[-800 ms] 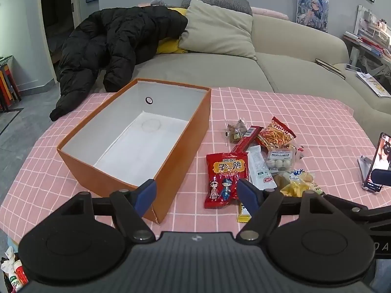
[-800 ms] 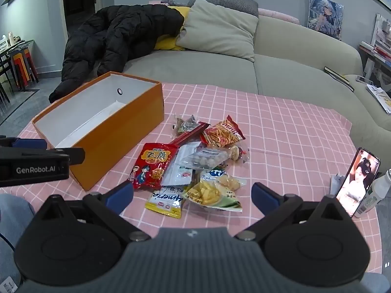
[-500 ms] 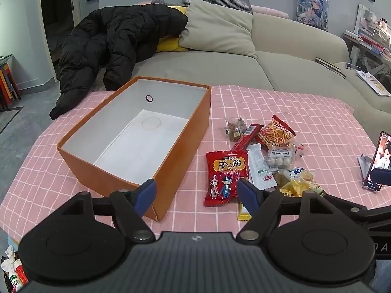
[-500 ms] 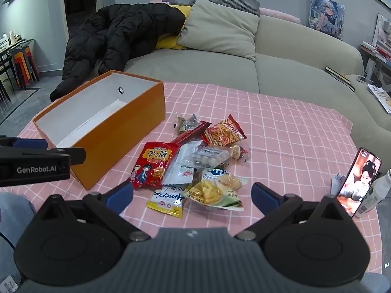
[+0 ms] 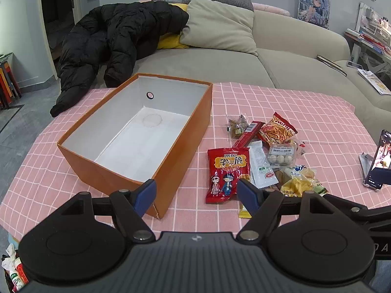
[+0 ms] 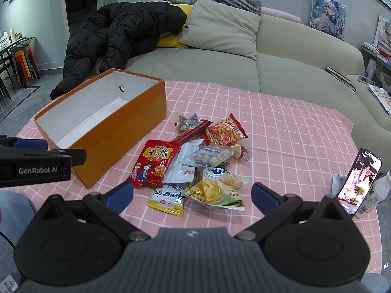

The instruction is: Organize snacks

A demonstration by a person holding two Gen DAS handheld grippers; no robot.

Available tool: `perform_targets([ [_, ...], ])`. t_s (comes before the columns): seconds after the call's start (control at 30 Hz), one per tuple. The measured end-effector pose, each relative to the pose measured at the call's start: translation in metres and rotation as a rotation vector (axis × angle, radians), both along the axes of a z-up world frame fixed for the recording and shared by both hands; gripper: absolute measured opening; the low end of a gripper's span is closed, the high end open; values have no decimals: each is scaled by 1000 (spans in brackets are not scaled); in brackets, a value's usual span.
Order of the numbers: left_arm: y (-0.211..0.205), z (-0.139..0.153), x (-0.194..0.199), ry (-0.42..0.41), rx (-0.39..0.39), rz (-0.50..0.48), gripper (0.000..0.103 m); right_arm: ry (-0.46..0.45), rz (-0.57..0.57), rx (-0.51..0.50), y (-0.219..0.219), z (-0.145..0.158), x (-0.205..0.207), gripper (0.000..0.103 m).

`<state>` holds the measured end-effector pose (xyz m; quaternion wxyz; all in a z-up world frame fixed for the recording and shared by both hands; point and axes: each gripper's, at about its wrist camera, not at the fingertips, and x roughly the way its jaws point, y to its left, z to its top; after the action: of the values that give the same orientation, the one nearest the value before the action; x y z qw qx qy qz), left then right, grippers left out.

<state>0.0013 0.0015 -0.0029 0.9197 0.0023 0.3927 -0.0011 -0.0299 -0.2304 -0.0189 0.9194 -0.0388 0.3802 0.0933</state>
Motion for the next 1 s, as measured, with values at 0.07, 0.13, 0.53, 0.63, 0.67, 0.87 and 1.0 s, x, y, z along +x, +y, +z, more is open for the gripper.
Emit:
perform_targets([
  [0.07,0,0,0,0,-1,-1,88,2,2,0,1,-2,2,99],
  [0.13,0,0,0,2,-1,0,88,5,6,0,-1,-2,3,99],
  [0.53,3,0,0,5,-4,20,88,10,6,-9,-1,-1,5,99],
  [0.63,4,1,1,8,-5,22,88,10,6,-14,0,-1,6,99],
  [0.67,4,1,1,8,-4,24,88,10,5,-14,0,-1,6,99],
  [0.87,4,1,1,11,-5,26,88,10,7,-15,0,0,6,99],
  [1.0,5,1,1,10,-6,27,88,10,8,-17,0,0,6,99],
])
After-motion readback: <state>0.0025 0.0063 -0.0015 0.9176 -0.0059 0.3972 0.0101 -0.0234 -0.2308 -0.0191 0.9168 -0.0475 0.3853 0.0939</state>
